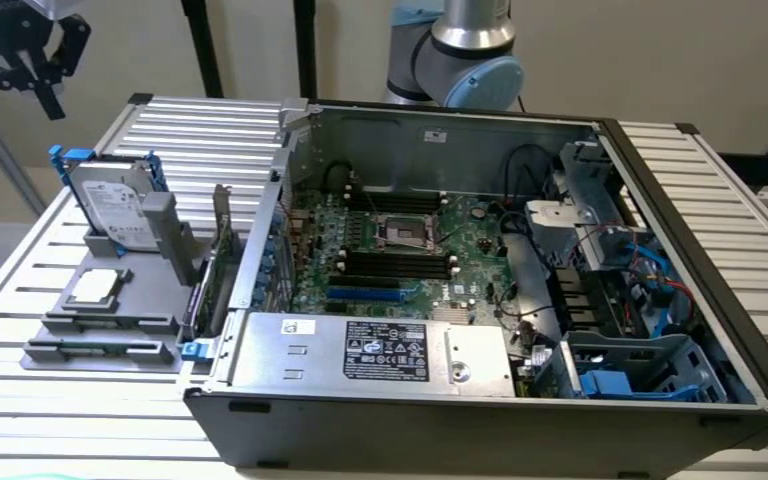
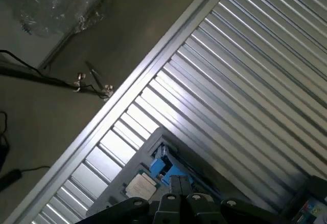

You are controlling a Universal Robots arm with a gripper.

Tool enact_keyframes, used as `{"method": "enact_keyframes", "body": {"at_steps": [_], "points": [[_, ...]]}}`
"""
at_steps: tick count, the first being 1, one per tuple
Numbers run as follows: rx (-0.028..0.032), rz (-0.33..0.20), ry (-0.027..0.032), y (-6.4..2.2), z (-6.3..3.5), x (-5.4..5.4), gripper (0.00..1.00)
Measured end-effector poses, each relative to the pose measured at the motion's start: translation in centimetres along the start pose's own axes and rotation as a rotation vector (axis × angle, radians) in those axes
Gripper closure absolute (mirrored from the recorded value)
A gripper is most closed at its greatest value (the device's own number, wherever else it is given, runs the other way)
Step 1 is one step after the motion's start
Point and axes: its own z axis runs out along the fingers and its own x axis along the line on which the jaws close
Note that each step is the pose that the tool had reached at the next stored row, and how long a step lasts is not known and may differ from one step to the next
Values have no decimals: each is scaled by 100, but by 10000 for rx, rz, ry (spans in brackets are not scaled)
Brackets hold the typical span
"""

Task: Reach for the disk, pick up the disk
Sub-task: 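Pick up the disk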

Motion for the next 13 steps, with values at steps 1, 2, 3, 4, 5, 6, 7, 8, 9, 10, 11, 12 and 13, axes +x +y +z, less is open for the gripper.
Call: {"method": "enact_keyframes", "body": {"at_steps": [1, 2, 3, 4, 5, 6, 7, 8, 9, 10, 11, 12, 13], "points": [[0, -180, 7, 0, 0, 0, 89], [0, -359, 14, 0, 0, 0, 89], [0, -550, 21, 0, 0, 0, 89], [0, -714, 27, 0, 0, 0, 89], [0, -898, 34, 0, 0, 0, 89], [0, -1095, 41, 0, 0, 0, 89], [0, -1274, 48, 0, 0, 0, 89], [1, -1454, 55, 0, 0, 0, 89], [0, -1634, 62, 0, 0, 0, 89], [1, -1819, 69, 0, 0, 0, 89], [1, -1999, 76, 0, 0, 0, 89], [1, -2183, 82, 0, 0, 0, 89], [1, -2364, 89, 0, 0, 0, 89]]}}
